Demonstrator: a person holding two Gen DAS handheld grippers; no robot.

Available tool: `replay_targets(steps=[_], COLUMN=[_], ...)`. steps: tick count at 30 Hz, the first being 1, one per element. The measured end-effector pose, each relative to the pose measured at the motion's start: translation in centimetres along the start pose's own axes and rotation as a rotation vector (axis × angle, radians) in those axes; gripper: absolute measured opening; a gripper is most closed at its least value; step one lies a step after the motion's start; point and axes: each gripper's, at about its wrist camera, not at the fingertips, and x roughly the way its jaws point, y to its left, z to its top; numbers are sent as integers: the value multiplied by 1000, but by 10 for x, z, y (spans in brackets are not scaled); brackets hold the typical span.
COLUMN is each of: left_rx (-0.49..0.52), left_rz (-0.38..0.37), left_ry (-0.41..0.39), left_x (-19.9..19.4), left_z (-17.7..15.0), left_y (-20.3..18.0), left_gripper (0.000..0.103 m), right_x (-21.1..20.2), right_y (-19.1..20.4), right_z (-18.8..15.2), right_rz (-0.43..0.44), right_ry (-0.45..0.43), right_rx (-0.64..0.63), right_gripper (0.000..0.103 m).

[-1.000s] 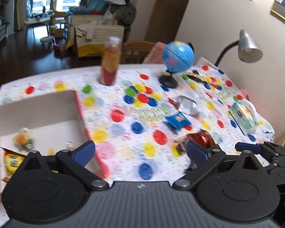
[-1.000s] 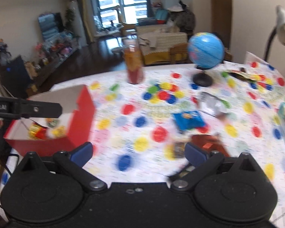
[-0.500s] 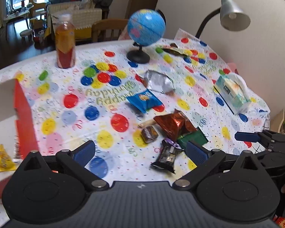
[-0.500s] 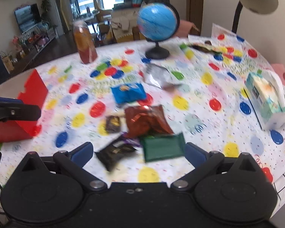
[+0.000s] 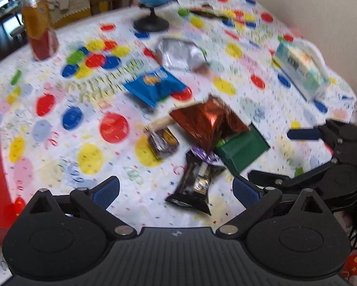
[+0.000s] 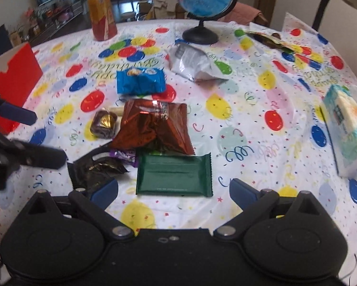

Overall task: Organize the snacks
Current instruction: 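Move both open tools back from the box toward the chocolate bars, then grasp the black chocolate bar with the left tool while the right tool grasps the green chocolate bar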

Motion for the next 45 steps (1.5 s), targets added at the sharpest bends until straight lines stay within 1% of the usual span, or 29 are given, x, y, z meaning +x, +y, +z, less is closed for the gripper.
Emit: replay_targets(steps=[3,7,10,13,15,17,19,21,23,25,26,27,30,33,38,45], left_rx=[11,6,3,4,4,1,6,2,-1,0,3,6,1,-20,-60,-109], left_rz=[8,11,7,-5,-19,-23,-21,-26,-28,-28,-28,-25,-26,-27,-31,-37], left_ry=[28,50,76,100,113,121,131,128,126,121,120,118,113,102,90,64], left_x=[14,25,34,42,45,48,52,53,54,54,54,53,53,50,43,23], left_z=[0,2,3,4,4,4,5,5,6,7,7,6,5,3,-3,-13], left_y=[-6,-8,-8,-8,-8,-7,-7,-7,-7,-8,-9,-10,-11,-8,0,10], left_gripper=[99,94,89,79,68,64,62,57,54,49,42,39,35,33,32,32], right_x=[9,20,26,33,35,36,39,41,41,40,40,39,36,33,27,9], right_y=[-1,-2,-3,-3,-1,2,5,5,4,2,2,3,3,2,4,7], right_z=[2,3,2,0,0,0,0,2,2,2,2,1,1,0,-3,-11], right_rz=[15,-8,-21,-19,-17,-19,-22,-25,-17,-4,-4,-4,3,12,13,13], right_ry=[7,20,25,39,36,25,32,35,38,37,35,31,23,20,16,9], right_rx=[-17,-39,-59,-77,-98,-130,-154,-154,-137,-118,-115,-118,-111,-90,-50,10], right_gripper=[100,99,98,97,97,96,93,91,88,86,85,84,81,79,77,77])
